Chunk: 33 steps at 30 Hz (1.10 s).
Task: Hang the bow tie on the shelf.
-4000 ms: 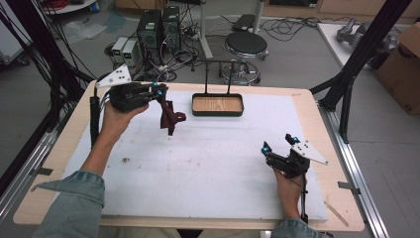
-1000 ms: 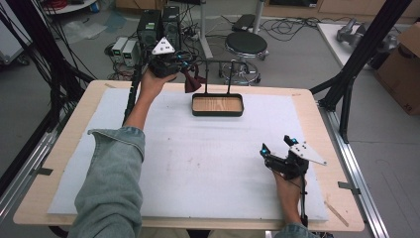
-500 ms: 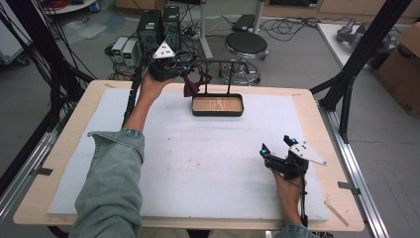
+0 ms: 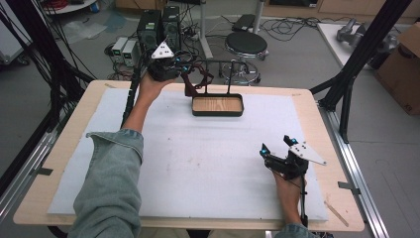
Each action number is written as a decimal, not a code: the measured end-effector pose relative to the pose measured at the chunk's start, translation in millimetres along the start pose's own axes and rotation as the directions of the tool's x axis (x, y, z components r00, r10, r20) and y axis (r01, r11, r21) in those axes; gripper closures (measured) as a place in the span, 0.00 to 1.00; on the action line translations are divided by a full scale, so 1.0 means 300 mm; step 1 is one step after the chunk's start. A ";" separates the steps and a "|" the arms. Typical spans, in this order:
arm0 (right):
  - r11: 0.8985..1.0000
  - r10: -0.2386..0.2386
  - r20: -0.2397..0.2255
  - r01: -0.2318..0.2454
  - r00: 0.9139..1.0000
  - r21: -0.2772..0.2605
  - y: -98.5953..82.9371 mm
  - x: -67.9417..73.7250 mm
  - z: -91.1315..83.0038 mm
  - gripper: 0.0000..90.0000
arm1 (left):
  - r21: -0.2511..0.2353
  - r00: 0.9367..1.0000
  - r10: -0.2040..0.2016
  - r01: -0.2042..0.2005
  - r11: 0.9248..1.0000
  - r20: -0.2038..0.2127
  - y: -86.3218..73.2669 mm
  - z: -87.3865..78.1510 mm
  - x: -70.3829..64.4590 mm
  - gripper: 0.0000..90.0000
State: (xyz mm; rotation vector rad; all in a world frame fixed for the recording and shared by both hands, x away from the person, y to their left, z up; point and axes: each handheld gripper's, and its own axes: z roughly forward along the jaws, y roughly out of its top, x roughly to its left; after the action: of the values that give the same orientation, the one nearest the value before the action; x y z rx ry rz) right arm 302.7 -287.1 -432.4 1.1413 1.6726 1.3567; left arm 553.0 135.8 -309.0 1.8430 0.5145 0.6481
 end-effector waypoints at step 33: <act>1.000 -0.006 -0.001 0.006 1.000 -0.004 0.001 0.001 0.005 0.13 | -0.154 0.997 -0.047 0.037 0.987 -0.060 0.060 -0.420 -0.055 0.69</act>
State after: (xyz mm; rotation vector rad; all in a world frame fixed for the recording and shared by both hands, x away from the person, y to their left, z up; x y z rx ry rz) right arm 304.0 -286.3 -432.3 1.1326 1.6718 1.3575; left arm 459.4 208.2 -259.2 1.6680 0.5296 0.7001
